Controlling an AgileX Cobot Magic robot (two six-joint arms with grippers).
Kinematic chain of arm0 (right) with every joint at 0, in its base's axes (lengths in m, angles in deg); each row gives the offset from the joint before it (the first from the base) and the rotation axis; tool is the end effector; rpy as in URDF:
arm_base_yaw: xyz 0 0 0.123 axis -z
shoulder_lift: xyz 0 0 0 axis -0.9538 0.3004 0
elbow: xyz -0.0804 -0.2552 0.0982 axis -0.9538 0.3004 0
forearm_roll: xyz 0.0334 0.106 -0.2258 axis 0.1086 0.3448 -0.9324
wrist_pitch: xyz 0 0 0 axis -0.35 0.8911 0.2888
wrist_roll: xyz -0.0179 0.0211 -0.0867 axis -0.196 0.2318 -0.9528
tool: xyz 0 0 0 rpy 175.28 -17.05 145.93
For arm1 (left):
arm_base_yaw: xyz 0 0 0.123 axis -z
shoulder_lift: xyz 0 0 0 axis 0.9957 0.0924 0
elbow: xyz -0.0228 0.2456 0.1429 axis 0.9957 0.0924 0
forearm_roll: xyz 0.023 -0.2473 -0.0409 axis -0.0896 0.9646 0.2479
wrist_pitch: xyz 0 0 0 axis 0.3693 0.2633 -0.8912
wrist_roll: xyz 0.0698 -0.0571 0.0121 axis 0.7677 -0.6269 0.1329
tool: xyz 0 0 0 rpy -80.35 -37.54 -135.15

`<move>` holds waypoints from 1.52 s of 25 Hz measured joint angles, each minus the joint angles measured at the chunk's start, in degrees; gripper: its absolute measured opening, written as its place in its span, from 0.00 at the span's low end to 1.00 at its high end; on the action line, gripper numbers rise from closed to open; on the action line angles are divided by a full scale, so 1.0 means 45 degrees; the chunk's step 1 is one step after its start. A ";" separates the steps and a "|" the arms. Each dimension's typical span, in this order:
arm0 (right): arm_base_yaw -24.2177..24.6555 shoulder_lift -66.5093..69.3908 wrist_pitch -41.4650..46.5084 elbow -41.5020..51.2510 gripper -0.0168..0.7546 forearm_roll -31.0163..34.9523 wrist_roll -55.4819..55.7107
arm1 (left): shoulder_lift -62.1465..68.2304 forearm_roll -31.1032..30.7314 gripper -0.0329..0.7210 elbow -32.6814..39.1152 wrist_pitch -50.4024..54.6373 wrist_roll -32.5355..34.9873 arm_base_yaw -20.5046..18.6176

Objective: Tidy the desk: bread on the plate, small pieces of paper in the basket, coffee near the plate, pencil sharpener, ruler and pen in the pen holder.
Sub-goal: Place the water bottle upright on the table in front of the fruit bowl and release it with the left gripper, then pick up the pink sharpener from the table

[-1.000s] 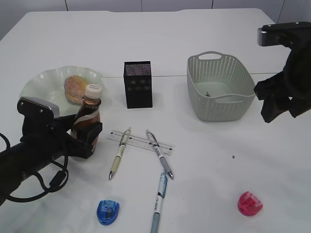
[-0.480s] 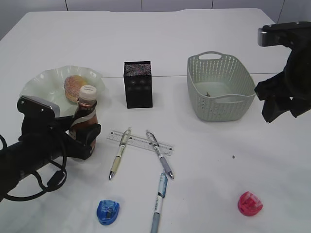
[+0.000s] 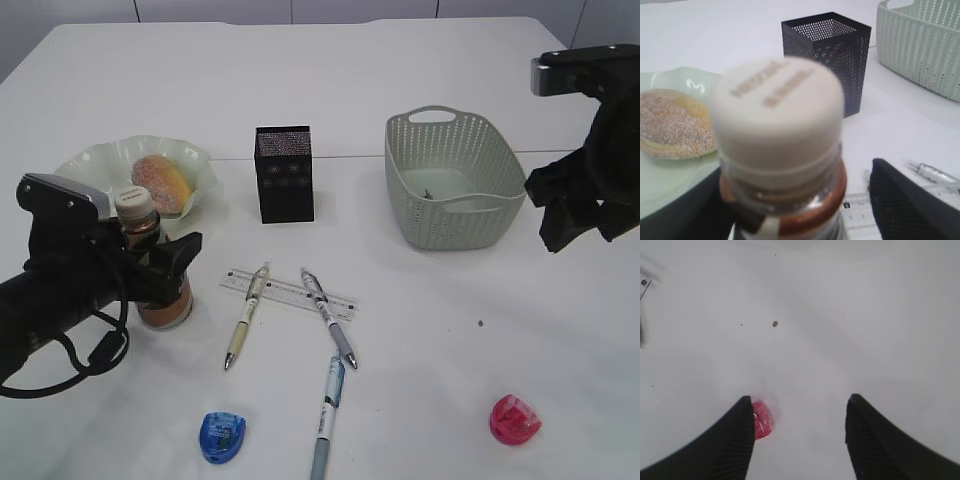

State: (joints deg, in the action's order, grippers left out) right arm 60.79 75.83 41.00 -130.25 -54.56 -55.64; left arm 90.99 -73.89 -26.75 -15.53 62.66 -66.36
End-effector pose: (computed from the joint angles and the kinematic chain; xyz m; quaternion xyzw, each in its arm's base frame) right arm 0.2970 0.0595 0.2779 -0.0942 0.9859 0.0035 0.1386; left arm 0.2876 -0.1059 0.1052 0.1697 0.7639 -0.1330 0.6083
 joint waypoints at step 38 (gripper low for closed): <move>0.0000 0.0000 0.0366 0.0000 0.57 -0.0057 0.0024 | -0.7711 0.2827 0.77 0.1958 0.4105 0.0000 -0.2291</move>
State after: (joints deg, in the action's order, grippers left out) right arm 60.79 75.83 42.64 -130.25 -54.81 -55.54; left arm 56.29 -61.17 -17.93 2.94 62.66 -76.67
